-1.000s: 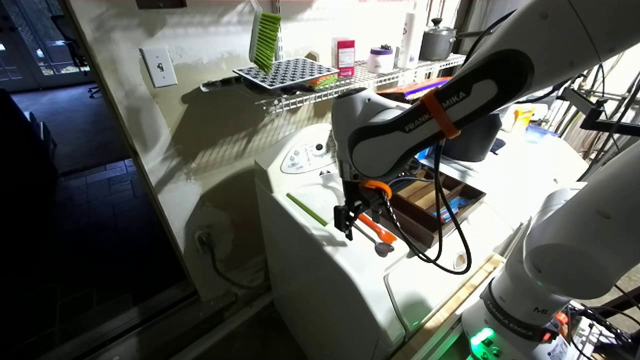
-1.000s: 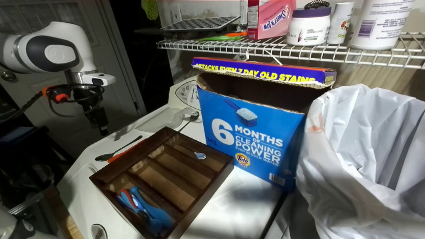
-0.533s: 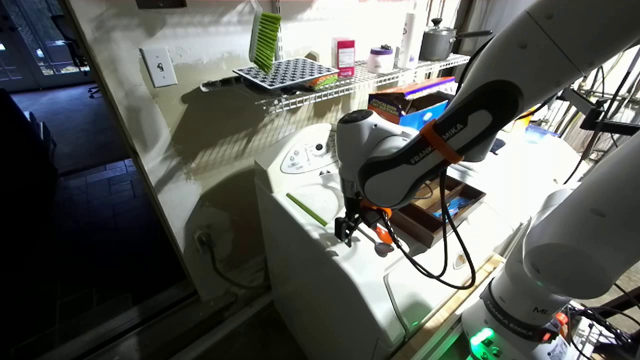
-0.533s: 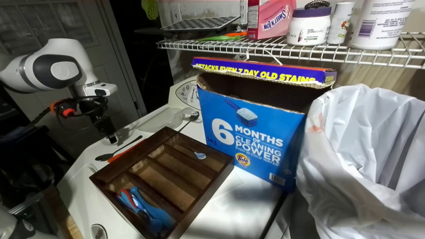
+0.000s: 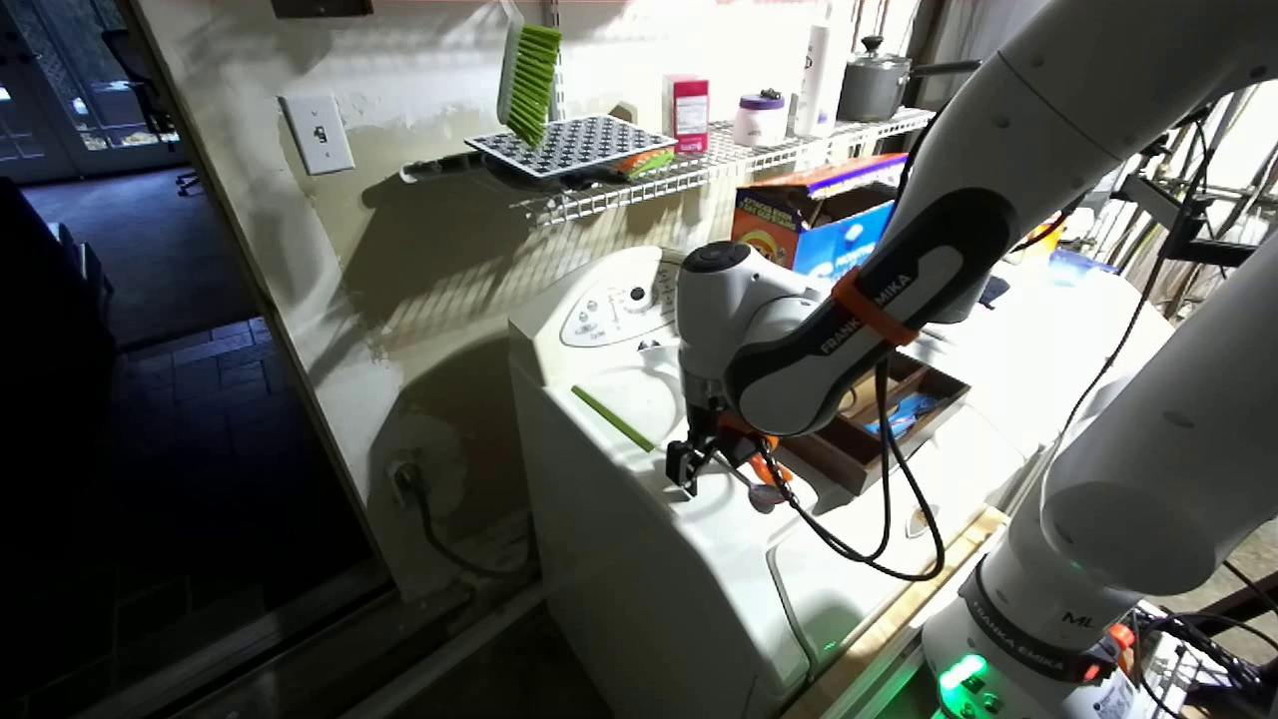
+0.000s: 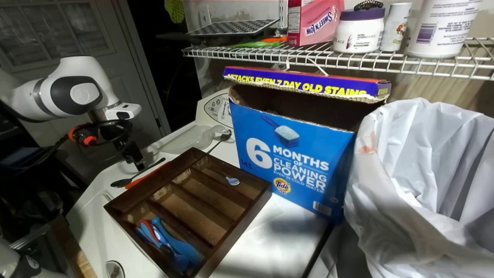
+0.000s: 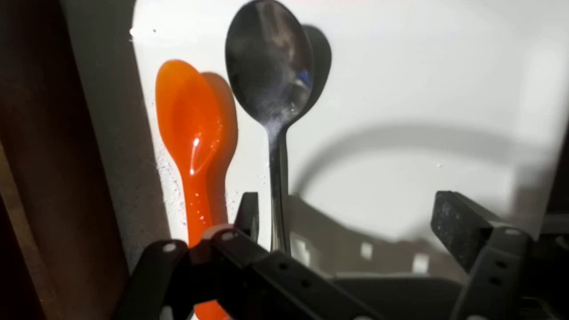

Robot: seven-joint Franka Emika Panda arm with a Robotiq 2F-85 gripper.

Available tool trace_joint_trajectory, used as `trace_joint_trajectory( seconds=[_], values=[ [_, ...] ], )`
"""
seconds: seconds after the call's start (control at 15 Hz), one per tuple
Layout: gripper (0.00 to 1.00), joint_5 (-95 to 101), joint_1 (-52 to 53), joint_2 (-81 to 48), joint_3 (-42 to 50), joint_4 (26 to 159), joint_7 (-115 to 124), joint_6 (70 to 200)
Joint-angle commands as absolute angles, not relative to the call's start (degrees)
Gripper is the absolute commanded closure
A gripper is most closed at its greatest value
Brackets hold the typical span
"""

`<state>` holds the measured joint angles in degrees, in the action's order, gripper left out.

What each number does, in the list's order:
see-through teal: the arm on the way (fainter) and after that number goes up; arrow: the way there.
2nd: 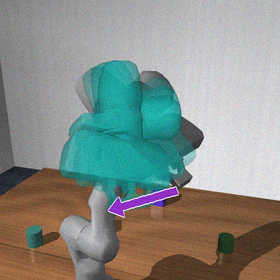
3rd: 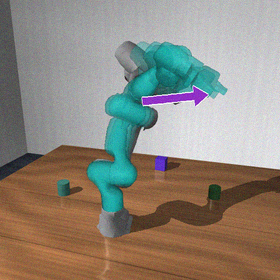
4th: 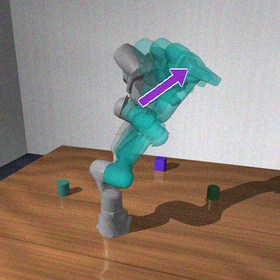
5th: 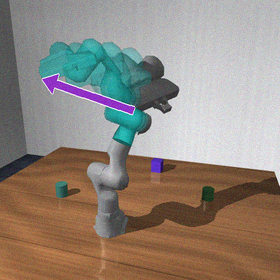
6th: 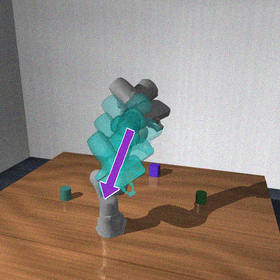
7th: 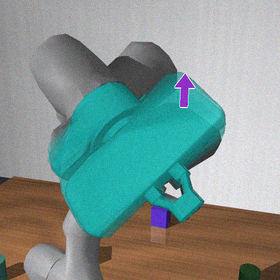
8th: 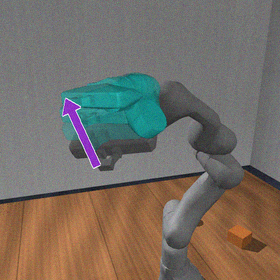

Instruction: Put both the grey and orange spoons in the brown rack

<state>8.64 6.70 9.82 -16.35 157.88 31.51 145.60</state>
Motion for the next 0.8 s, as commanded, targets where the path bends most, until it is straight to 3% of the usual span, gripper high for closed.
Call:
trace_joint_trajectory(
  seconds=[0.0,0.47,0.6,0.67,0.73],
  values=[
    [0.00,10.67,6.14,7.39,-15.84,157.88,32.42,148.84],
    [0.01,10.33,6.47,7.10,-15.30,157.88,32.17,147.75],
    [0.16,10.39,6.42,7.19,-15.28,157.88,32.33,147.54],
    [0.30,10.57,6.33,7.18,-15.27,157.84,32.51,147.42],
    [0.35,10.49,6.41,7.09,-15.27,157.76,32.49,147.47]
  ],
)
